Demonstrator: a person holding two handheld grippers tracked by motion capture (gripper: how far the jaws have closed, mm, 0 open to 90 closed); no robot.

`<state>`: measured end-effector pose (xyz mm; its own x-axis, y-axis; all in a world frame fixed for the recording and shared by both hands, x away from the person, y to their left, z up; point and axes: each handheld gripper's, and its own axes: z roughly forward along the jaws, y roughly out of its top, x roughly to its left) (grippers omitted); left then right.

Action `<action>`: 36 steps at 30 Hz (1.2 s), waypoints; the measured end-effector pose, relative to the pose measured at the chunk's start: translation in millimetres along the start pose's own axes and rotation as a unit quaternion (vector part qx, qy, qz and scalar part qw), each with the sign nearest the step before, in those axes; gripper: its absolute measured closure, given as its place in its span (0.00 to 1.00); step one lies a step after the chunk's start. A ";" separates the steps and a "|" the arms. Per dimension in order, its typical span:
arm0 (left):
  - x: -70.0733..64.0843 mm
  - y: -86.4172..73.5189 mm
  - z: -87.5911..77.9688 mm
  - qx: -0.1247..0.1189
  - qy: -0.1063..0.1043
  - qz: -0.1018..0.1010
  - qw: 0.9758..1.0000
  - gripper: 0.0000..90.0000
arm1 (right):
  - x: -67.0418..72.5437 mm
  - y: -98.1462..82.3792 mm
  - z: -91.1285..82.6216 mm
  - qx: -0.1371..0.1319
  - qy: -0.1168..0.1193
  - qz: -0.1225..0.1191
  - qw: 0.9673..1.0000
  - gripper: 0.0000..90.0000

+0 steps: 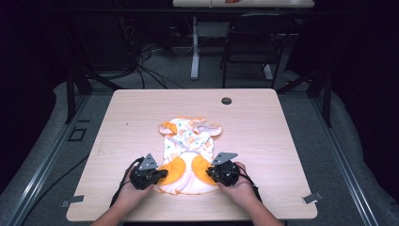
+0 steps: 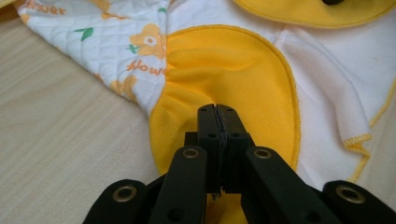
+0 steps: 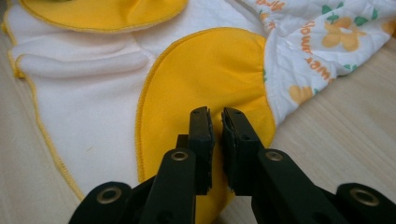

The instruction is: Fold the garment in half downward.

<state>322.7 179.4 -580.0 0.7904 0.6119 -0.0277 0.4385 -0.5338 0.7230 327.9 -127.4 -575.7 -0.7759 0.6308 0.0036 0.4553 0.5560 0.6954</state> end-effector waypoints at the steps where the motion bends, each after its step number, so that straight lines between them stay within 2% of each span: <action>1: -1.0 -0.1 -0.4 0.001 -0.003 0.002 1.000 0.99 | 0.5 -0.4 -0.9 0.001 0.002 -0.001 1.000 0.91; 10: -14.9 -3.9 -5.6 0.009 -0.020 0.006 1.000 0.99 | 7.4 -5.0 -11.2 0.026 0.019 -0.016 0.999 0.91; 13: -23.4 -8.3 -10.4 0.013 -0.035 0.001 0.999 0.99 | 12.3 -7.4 -15.5 0.037 0.025 -0.023 0.999 0.91; 18: -32.1 -11.0 -15.3 0.020 -0.045 0.008 0.999 0.97 | 21.4 -10.7 -21.2 0.038 0.034 -0.019 0.998 0.88; 20: -32.1 -9.1 -16.0 0.018 -0.041 0.015 0.999 0.95 | 21.8 -7.9 -23.4 0.026 0.037 -0.014 0.999 0.90; 22: -28.0 -5.8 -17.7 0.011 -0.038 0.013 0.999 0.94 | 19.8 -2.9 -27.9 0.002 0.041 -0.006 0.999 0.92; 24: -19.1 -0.9 -19.1 0.000 -0.030 0.007 1.000 0.95 | 15.0 4.0 -32.5 -0.024 0.033 -0.001 0.999 0.96; 25: -19.1 -0.9 -19.1 0.000 -0.030 0.007 1.000 0.95 | 15.0 4.0 -32.5 -0.024 0.033 -0.001 0.999 0.96; 26: -12.2 3.0 -19.1 -0.003 -0.024 0.001 1.000 0.95 | 10.4 8.2 -34.2 -0.029 0.026 0.000 0.999 0.98; 27: -2.3 8.9 -18.2 -0.009 -0.016 -0.004 1.000 0.98 | -3.1 17.9 -35.0 -0.040 0.017 0.013 0.999 1.00; 31: 21.5 26.8 -11.4 -0.010 0.004 -0.009 1.000 1.00 | -25.0 35.5 -29.8 -0.038 0.008 0.026 0.999 1.00; 32: 25.5 30.9 -9.8 -0.010 0.002 -0.012 1.000 1.00 | -31.0 41.6 -27.4 -0.038 0.009 0.030 0.999 1.00; 33: 25.5 30.9 -9.8 -0.010 0.002 -0.012 1.000 1.00 | -31.0 41.6 -27.4 -0.038 0.009 0.030 0.999 1.00; 34: 36.0 42.6 -5.1 -0.013 0.000 -0.020 1.000 1.00 | -39.3 51.7 -23.6 -0.038 0.005 0.030 0.999 1.00; 36: 41.1 48.8 -2.5 -0.014 0.000 -0.022 1.000 1.00 | -42.0 55.5 -22.2 -0.037 0.003 0.030 0.999 1.00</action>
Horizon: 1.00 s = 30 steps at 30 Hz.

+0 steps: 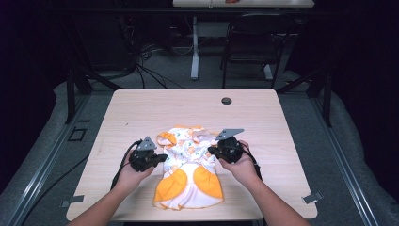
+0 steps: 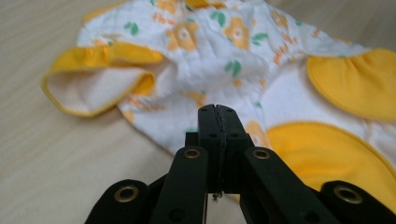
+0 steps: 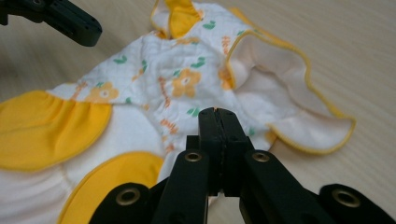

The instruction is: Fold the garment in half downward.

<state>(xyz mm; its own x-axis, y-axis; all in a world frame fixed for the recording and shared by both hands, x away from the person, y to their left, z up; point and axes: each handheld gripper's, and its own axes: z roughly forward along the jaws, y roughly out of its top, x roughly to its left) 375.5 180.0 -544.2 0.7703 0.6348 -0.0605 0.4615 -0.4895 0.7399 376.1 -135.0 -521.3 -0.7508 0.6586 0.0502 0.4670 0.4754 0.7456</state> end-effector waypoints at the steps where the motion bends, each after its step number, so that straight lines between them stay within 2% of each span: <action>1: 10.4 14.4 6.1 -0.002 0.006 -0.004 1.000 1.00 | -7.1 11.5 5.2 0.001 -0.006 -0.003 1.000 1.00; 3: 13.4 18.9 8.0 -0.004 0.009 -0.005 1.000 1.00 | -12.7 21.1 9.4 0.005 -0.013 -0.007 1.000 1.00; 4: 23.1 31.2 12.6 -0.006 0.015 -0.007 1.000 1.00 | -16.2 26.6 12.1 0.003 -0.016 -0.006 1.000 1.00; 7: 33.6 42.0 18.7 -0.008 0.024 -0.003 1.000 1.00 | -26.4 43.1 21.9 0.005 -0.028 0.002 1.000 1.00; 10: 43.2 48.3 26.9 -0.005 0.041 -0.013 0.999 1.00 | -35.2 55.7 33.8 0.010 -0.037 0.010 0.999 1.00; 12: 47.5 50.7 32.5 -0.006 0.051 -0.011 0.999 1.00 | -39.7 61.4 42.2 0.012 -0.036 0.008 0.999 1.00; 14: 50.1 51.4 36.3 -0.007 0.049 -0.017 0.999 1.00 | -41.5 63.8 46.2 0.012 -0.033 0.012 0.999 1.00; 15: 53.2 52.3 40.9 -0.006 0.048 -0.023 0.999 1.00 | -45.7 68.6 54.7 0.013 -0.046 0.014 0.999 1.00; 16: 54.8 52.6 43.6 -0.006 0.048 -0.026 0.998 1.00 | -46.9 70.0 57.6 0.013 -0.049 0.017 0.999 1.00; 19: 57.0 53.3 48.0 -0.008 0.044 -0.031 0.999 1.00 | -54.0 72.4 70.9 0.017 -0.047 0.037 0.998 1.00; 20: 58.0 53.5 51.3 -0.015 0.047 -0.031 0.998 1.00 | -55.3 72.4 73.8 0.025 -0.050 0.039 0.998 1.00; 24: 61.4 54.5 55.9 -0.011 0.053 -0.033 0.998 1.00 | -61.5 65.7 89.4 0.053 -0.052 0.049 0.996 1.00; 28: 65.3 53.6 58.4 -0.010 0.053 -0.041 0.998 1.00 | -59.8 57.1 93.5 0.052 -0.041 0.052 0.996 1.00; 30: 69.2 51.3 60.5 -0.002 0.057 -0.046 0.997 1.00 | -59.6 50.8 94.5 0.064 -0.039 0.049 0.996 0.99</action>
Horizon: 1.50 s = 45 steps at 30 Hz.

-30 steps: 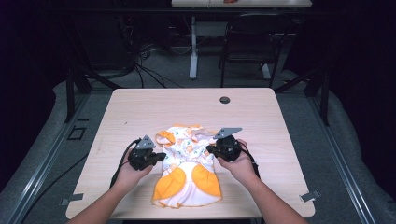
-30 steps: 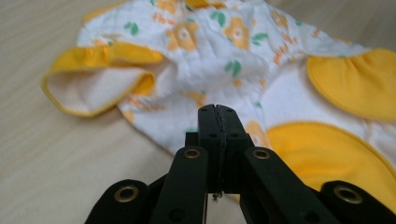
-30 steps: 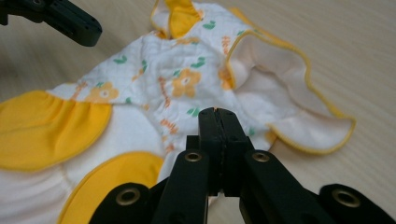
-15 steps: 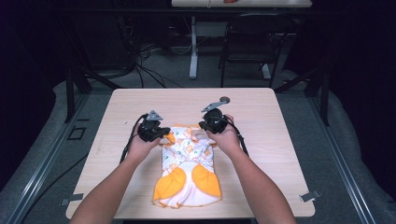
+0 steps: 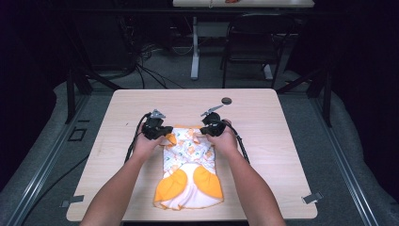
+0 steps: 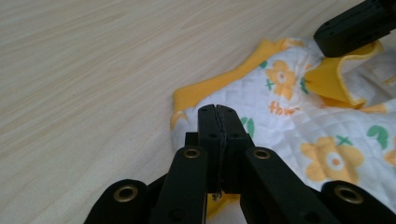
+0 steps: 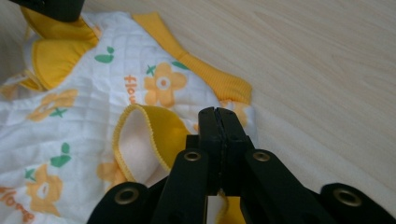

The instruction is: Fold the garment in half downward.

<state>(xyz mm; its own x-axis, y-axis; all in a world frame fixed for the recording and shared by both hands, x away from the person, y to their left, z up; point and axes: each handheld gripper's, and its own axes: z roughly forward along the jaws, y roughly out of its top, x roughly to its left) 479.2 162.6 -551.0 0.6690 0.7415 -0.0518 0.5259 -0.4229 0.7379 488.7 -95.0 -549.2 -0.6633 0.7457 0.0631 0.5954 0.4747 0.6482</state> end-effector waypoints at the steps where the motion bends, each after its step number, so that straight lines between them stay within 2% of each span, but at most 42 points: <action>1: 1.0 -0.9 0.7 0.000 0.006 -0.002 1.000 1.00 | 0.4 -1.6 0.9 0.003 -0.006 -0.002 1.000 0.97; 4: 3.8 -1.6 0.2 0.002 0.008 -0.009 1.000 1.00 | 1.1 -3.2 3.4 0.011 -0.010 -0.012 1.000 0.90; 5: 5.3 -1.8 0.2 -0.001 0.013 -0.015 1.000 0.99 | 2.3 -3.5 5.0 0.007 -0.022 -0.012 1.000 0.86; 7: 6.5 -1.8 0.4 -0.004 0.016 -0.019 1.000 0.93 | 2.6 -3.5 5.5 0.006 -0.025 -0.010 1.000 0.84; 8: 8.6 -2.3 1.8 -0.006 0.014 -0.025 1.000 0.91 | 3.6 -3.7 7.3 0.004 -0.040 -0.010 0.999 0.78; 9: 8.7 -3.0 3.3 -0.006 0.019 -0.025 0.999 0.88 | 3.5 -3.7 7.9 0.006 -0.042 -0.010 0.999 0.76; 12: 9.1 -5.6 9.6 0.010 0.021 -0.032 0.999 0.79 | 3.0 -4.7 11.3 0.009 -0.042 -0.004 0.999 0.74; 13: 9.1 -5.6 9.6 0.010 0.021 -0.032 0.999 0.78 | 2.3 -4.7 11.9 0.014 -0.044 -0.009 0.999 0.73; 16: 7.0 -7.9 15.2 0.021 0.016 -0.034 0.999 0.72 | 1.8 -5.7 14.8 0.011 -0.043 0.001 0.999 0.71; 19: 6.0 -9.1 17.1 0.032 0.020 -0.026 0.999 0.66 | -0.2 -5.6 15.9 0.020 -0.042 -0.001 0.999 0.69; 20: 5.9 -10.3 18.7 0.045 0.026 -0.018 0.998 0.64 | -1.2 -5.9 17.1 0.017 -0.040 0.004 0.999 0.69; 22: 6.4 -12.3 19.8 0.046 0.025 -0.030 0.998 0.64 | -1.5 -6.0 17.7 0.016 -0.041 0.005 0.999 0.69; 24: 6.0 -13.5 19.6 0.043 0.026 -0.028 0.998 0.64 | -1.4 -6.7 18.5 0.013 -0.041 -0.001 0.999 0.69; 27: 5.3 -14.8 19.6 0.037 0.025 -0.027 0.999 0.67 | -1.5 -7.0 17.8 0.017 -0.035 0.005 0.999 0.71; 29: 3.4 -15.0 19.7 0.036 0.022 -0.021 0.999 0.72 | -0.9 -8.4 17.7 0.011 -0.031 0.008 0.999 0.75; 32: 1.3 -13.8 19.8 0.039 0.018 -0.016 0.999 0.80 | 0.1 -8.1 15.8 0.023 -0.022 0.000 0.999 0.83; 34: 0.9 -13.5 20.0 0.040 0.017 -0.018 0.999 0.84 | 1.3 -8.0 16.2 0.022 -0.021 -0.002 1.000 0.86; 36: 1.4 -12.6 20.2 0.042 0.006 -0.027 0.999 0.89 | 5.3 -7.3 16.5 0.025 -0.024 -0.014 0.999 0.93; 38: 1.4 -12.1 20.3 0.044 0.006 -0.029 0.999 0.91 | 6.1 -6.7 15.3 0.032 -0.024 -0.024 0.999 0.96; 40: -0.4 -9.5 20.1 0.053 0.010 -0.023 0.998 0.92 | 7.3 -7.3 15.4 0.026 -0.025 -0.022 0.999 0.97; 45: -3.3 -6.9 19.3 0.052 0.025 -0.017 0.998 0.93 | 4.3 -7.4 9.8 0.021 -0.014 -0.022 0.999 0.98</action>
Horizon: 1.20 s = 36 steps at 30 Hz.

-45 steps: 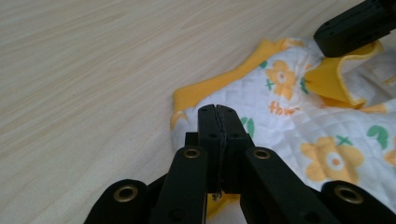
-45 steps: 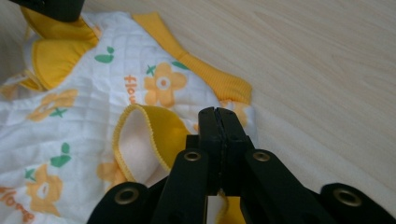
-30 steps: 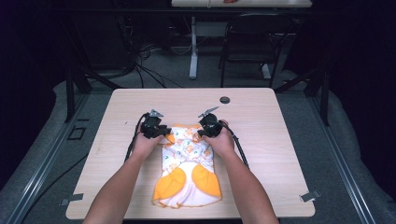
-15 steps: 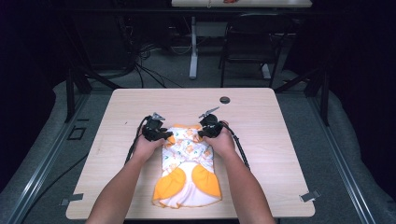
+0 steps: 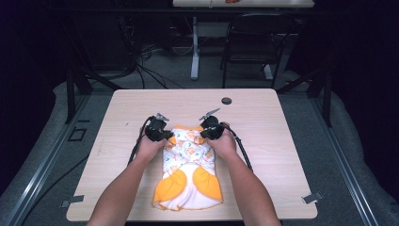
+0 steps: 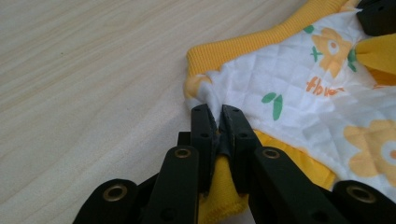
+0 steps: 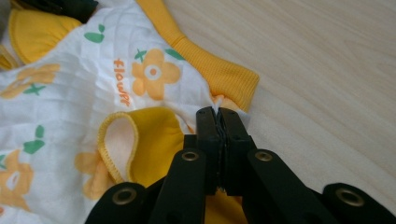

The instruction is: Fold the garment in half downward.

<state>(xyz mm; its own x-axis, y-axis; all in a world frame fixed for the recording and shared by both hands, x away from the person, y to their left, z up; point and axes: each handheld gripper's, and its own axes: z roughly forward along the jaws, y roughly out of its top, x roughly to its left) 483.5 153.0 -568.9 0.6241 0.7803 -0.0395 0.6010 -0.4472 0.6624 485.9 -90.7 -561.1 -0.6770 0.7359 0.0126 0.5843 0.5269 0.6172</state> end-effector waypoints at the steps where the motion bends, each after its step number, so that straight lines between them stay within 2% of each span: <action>1: 0.0 0.0 0.0 0.000 0.000 0.000 1.000 0.94 | -1.0 0.2 -2.3 -0.002 0.003 0.000 1.000 0.98; 11: 1.6 6.7 -17.6 -0.032 -0.003 -0.003 0.999 0.94 | -4.6 3.6 -24.7 -0.043 0.003 -0.002 0.999 0.98; 23: 1.0 17.8 -41.8 -0.060 -0.006 0.007 0.998 0.94 | -0.1 13.1 -45.5 -0.058 -0.009 -0.023 0.998 0.98; 26: 0.8 23.7 -49.5 -0.069 -0.003 0.015 0.998 0.94 | 0.8 15.7 -51.5 -0.072 -0.013 -0.026 0.997 0.98; 34: -0.9 33.0 -58.1 -0.082 0.001 0.021 0.996 0.94 | 1.2 19.1 -61.6 -0.086 -0.019 -0.026 0.996 0.98; 36: -1.6 35.7 -60.7 -0.088 0.004 0.023 0.996 0.94 | 1.3 21.9 -65.2 -0.085 -0.023 -0.034 0.995 0.98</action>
<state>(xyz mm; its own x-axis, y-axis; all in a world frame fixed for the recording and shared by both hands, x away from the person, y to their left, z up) 473.6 162.3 -499.9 0.6450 0.7642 -0.0006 0.4748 -0.4001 0.7839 468.6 -105.9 -496.3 -0.6894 0.7212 -0.0680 0.4498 0.4997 0.7402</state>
